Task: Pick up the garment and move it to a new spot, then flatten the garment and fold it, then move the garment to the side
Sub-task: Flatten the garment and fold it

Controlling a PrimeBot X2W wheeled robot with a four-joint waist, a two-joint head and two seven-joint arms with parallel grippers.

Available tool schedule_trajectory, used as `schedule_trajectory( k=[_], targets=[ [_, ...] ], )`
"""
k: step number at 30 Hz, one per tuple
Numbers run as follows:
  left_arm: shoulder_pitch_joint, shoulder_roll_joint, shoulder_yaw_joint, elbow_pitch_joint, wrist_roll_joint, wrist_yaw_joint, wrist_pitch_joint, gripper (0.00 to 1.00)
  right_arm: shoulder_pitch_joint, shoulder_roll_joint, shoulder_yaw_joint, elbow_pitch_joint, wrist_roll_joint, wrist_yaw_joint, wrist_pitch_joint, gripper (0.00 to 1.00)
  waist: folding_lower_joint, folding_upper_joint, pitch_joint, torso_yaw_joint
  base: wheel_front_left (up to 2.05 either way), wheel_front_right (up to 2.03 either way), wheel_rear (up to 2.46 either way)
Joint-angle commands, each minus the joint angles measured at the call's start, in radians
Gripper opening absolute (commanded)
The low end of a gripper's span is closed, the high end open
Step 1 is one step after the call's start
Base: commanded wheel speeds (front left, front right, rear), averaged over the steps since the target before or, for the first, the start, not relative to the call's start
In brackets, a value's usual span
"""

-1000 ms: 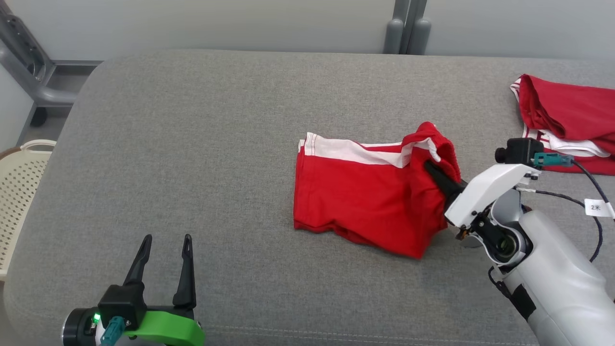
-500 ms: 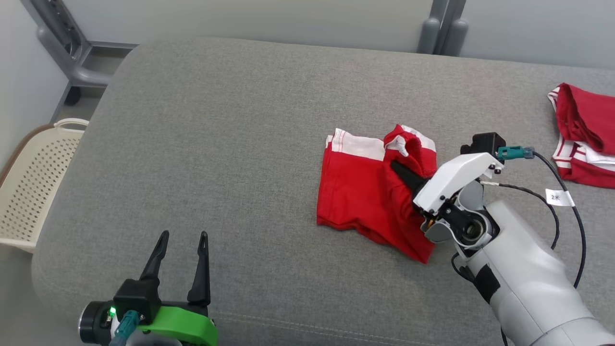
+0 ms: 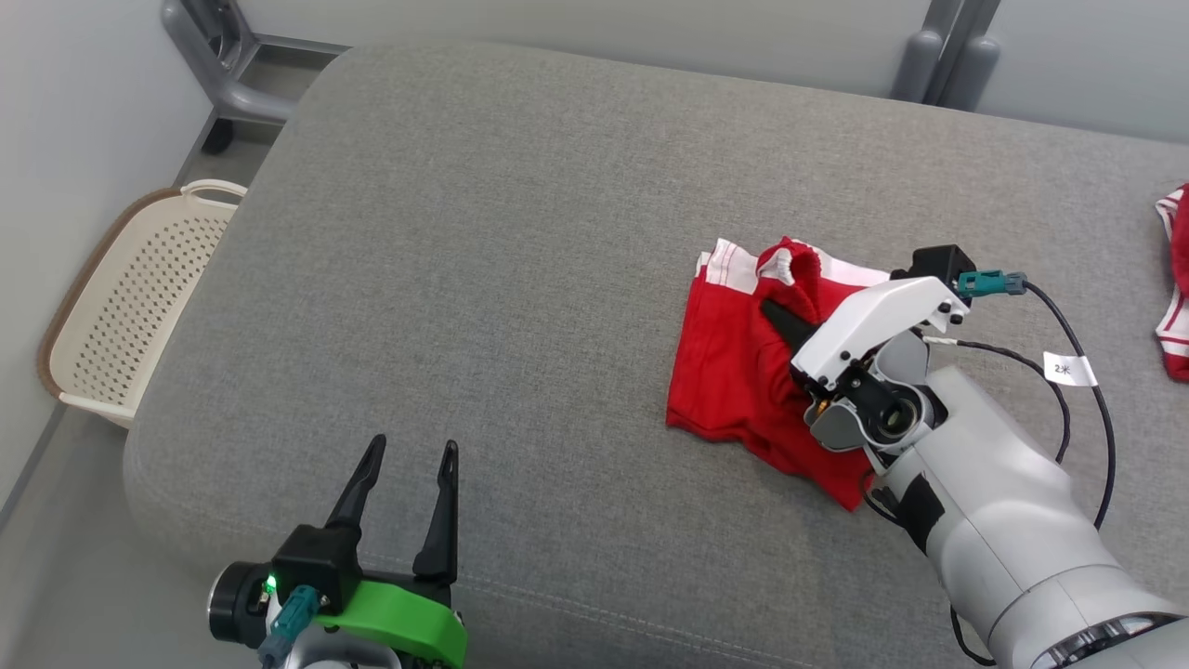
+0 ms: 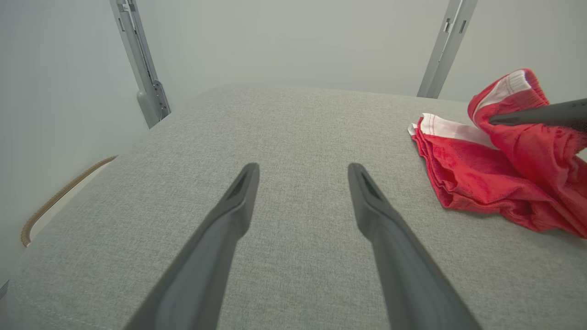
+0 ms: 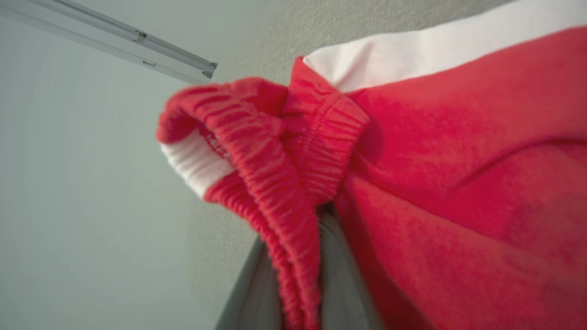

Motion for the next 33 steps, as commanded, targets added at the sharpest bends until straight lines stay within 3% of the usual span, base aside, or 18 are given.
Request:
schedule_trajectory(
  k=[1, 8, 9, 11, 22, 29, 33],
  targets=[
    [-0.015, -0.001, -0.004, 0.002, -0.005, 0.005, -0.003, 1.00, -0.016, -0.001, -0.001, 0.009, 0.005, 0.000, -0.008, 0.00, 0.0000, 0.0000, 0.006, 0.018, 0.00, 0.00, 0.00],
    [-0.024, -0.001, -0.026, 0.001, -0.017, 0.017, -0.003, 1.00, -0.037, 0.002, 0.019, 0.067, 0.020, 0.000, -0.042, 0.00, 0.0000, 0.0000, 0.014, 0.038, 0.00, 0.00, 0.00],
    [-0.024, -0.001, -0.023, 0.002, -0.016, 0.017, -0.003, 1.00, -0.037, 0.003, 0.024, 0.068, 0.023, 0.000, -0.043, 0.29, 0.0000, 0.0000, 0.015, 0.037, 0.00, 0.00, 0.00],
    [-0.024, -0.001, -0.019, 0.002, -0.015, 0.019, -0.003, 1.00, -0.037, 0.002, 0.035, 0.061, 0.024, 0.000, -0.055, 1.00, 0.0000, 0.0000, 0.016, 0.033, 0.00, 0.00, 0.00],
    [-0.009, -0.001, 0.013, 0.003, 0.010, 0.013, -0.003, 1.00, 0.029, -0.016, 0.089, -0.078, 0.029, 0.000, -0.100, 1.00, 0.0000, 0.0000, -0.001, -0.006, 0.00, 0.00, 0.00],
    [0.005, -0.001, 0.035, -0.014, 0.030, 0.004, -0.003, 1.00, 0.118, -0.114, 0.182, -0.284, -0.071, 0.000, -0.258, 1.00, 0.0000, 0.0000, -0.011, -0.029, 0.00, 0.00, 0.00],
    [0.013, -0.001, 0.045, -0.022, 0.036, 0.003, -0.003, 1.00, 0.162, -0.169, 0.217, -0.337, -0.129, 0.000, -0.346, 1.00, 0.0000, 0.0000, -0.017, -0.038, 0.00, 0.00, 0.00]
  ],
)
